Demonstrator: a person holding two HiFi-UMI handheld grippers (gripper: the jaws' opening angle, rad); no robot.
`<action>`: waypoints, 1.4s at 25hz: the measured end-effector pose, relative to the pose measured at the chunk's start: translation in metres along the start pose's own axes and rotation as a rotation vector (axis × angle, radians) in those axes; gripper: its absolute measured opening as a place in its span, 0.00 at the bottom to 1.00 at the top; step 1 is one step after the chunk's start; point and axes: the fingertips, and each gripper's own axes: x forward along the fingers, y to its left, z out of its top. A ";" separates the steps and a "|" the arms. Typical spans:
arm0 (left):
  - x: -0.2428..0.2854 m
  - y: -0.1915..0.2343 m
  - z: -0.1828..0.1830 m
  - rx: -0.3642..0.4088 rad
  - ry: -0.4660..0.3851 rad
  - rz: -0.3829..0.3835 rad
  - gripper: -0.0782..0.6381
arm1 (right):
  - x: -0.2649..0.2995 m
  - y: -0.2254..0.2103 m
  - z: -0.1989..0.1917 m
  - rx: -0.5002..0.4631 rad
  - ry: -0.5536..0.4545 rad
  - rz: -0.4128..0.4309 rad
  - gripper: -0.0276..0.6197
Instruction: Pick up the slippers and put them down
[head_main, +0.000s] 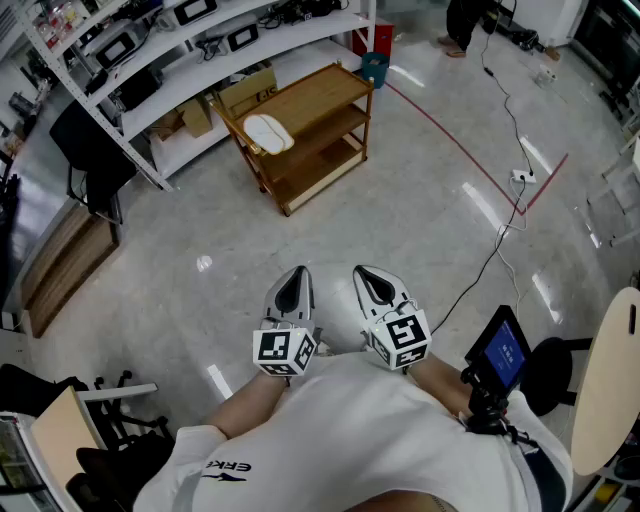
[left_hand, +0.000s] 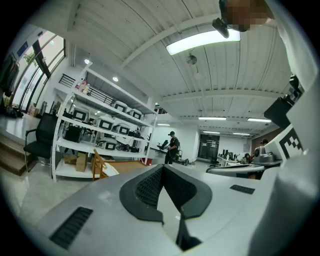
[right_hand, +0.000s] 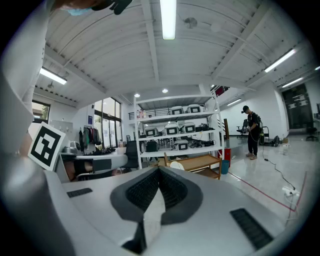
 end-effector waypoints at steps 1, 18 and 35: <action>0.000 0.001 -0.001 0.000 -0.001 0.001 0.11 | 0.001 0.000 0.000 0.001 -0.001 0.000 0.05; 0.009 0.009 -0.001 -0.007 0.008 0.024 0.12 | 0.013 -0.009 0.004 0.046 -0.024 -0.005 0.05; 0.001 0.066 0.000 -0.001 0.018 0.007 0.11 | 0.057 0.024 0.002 0.046 -0.022 -0.027 0.05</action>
